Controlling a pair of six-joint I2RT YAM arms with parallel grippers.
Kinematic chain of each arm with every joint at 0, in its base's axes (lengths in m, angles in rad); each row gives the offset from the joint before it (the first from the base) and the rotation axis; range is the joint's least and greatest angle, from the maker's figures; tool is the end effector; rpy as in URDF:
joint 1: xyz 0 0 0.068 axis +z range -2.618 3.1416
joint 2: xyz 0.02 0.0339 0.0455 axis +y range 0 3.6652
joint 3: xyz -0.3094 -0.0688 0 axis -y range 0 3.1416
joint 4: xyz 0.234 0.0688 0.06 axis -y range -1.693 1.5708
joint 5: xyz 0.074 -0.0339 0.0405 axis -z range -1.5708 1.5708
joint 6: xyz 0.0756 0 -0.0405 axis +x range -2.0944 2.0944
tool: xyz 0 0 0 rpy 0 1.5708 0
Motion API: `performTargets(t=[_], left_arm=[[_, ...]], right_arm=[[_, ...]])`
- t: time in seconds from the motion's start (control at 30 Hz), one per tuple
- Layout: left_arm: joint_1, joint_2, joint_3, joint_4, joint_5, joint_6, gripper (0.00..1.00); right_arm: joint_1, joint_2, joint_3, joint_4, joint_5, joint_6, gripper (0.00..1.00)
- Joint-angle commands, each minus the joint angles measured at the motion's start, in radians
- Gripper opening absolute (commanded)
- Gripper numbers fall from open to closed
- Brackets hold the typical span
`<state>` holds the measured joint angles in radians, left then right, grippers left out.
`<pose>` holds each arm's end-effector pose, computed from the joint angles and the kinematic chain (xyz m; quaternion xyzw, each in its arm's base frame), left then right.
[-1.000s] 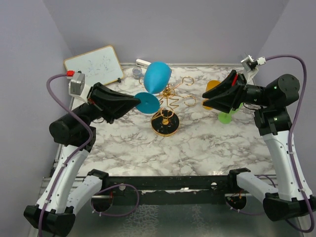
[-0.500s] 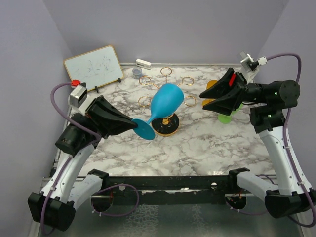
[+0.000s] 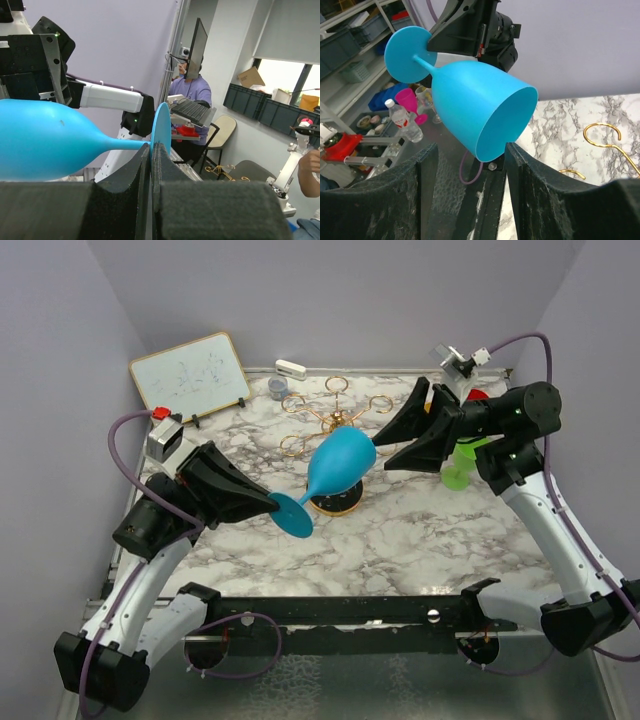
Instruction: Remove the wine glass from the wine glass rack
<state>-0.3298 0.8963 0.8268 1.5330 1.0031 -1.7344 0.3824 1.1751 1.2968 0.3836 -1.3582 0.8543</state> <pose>0.0519 -0.0851 0.5127 0.3361 0.3460 -0.7648 0.4271 0.1621 0.1448 0.5305 -0.4337 0.5107 0.6485 0.3613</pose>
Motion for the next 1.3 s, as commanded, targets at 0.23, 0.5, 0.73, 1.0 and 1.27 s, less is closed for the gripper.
performTargets(t=[0.23, 0.5, 0.73, 1.0, 1.27], left_arm=[[-0.01, -0.02, 0.005, 0.245, -0.009, 0.001, 0.0], [-0.01, -0.026, -0.006, 0.24, -0.003, 0.002, 0.0], [-0.01, -0.078, -0.067, 0.144, 0.0, 0.095, 0.4], [-0.011, -0.291, -0.155, -0.417, -0.045, 0.496, 0.73], [-0.01, -0.504, -0.148, -0.997, -0.228, 0.861, 0.89]], right_arm=[[0.163, 0.024, -0.005, 0.104, 0.036, 0.025, 0.54], [0.207, 0.018, -0.019, 0.066, 0.055, -0.028, 0.02], [0.205, -0.027, -0.003, -0.101, 0.078, -0.147, 0.01], [0.205, -0.112, -0.008, -0.295, 0.117, -0.283, 0.01], [0.206, -0.188, 0.01, -0.391, 0.235, -0.348, 0.01]])
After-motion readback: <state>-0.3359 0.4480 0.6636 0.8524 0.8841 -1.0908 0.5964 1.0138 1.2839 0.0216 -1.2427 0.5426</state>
